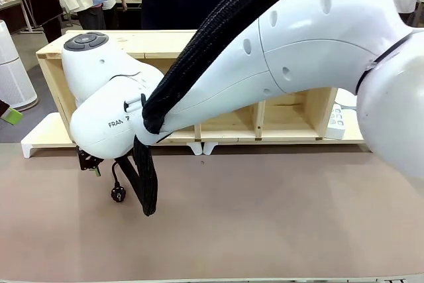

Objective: Perform cable management.
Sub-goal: When the cord part of the Power Cable appears at the lower middle area of the table and stops, grasp the cord part of the Power Cable.

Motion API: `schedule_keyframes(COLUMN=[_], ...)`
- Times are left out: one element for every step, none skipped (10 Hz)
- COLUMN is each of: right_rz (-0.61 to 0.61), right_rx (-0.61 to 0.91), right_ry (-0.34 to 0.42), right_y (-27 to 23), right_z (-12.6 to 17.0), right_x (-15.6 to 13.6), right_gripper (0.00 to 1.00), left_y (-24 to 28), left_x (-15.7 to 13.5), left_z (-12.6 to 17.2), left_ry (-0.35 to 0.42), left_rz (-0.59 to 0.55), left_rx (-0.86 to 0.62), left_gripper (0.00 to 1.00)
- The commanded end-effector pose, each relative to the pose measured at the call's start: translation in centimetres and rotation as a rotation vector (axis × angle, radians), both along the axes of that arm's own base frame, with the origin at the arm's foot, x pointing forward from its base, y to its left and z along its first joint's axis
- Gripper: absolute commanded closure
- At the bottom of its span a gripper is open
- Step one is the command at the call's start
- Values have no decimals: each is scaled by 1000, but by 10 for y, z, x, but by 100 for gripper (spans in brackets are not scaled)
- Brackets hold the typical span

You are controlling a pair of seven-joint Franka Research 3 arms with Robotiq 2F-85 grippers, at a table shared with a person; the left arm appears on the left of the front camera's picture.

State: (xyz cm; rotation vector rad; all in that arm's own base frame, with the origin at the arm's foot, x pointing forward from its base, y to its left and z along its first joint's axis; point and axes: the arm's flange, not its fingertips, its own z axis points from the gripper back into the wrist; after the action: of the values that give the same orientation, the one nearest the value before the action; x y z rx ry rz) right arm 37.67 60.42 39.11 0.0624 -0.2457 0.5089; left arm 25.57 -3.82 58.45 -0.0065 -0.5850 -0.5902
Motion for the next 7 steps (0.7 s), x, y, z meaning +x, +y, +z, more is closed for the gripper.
schedule_keyframes(right_rz=[-46,-57,-69,-78,-41,-30,-41], right_rx=[-18,-25,-29,-38,-26,-19,-30], right_ry=[45,65,64,60,94,72,66], right_y=[15,16,17,16,16,15,11], right_z=[-8,-13,-14,-14,-14,-15,-18], right_x=[-2,-2,-2,-3,-5,-6,-4], right_gripper=[0,0,0,0,0,0,0], left_y=[0,0,0,0,0,0,0], left_x=[2,2,2,2,2,2,2], left_z=[1,1,1,1,1,1,1], left_ry=[-12,-12,-12,-12,-12,-12,-12], left_rz=[-4,-4,-4,-4,-4,-4,-4], left_rx=[0,0,0,0,0,0,0], left_gripper=[0,0,0,0,0,0,0])
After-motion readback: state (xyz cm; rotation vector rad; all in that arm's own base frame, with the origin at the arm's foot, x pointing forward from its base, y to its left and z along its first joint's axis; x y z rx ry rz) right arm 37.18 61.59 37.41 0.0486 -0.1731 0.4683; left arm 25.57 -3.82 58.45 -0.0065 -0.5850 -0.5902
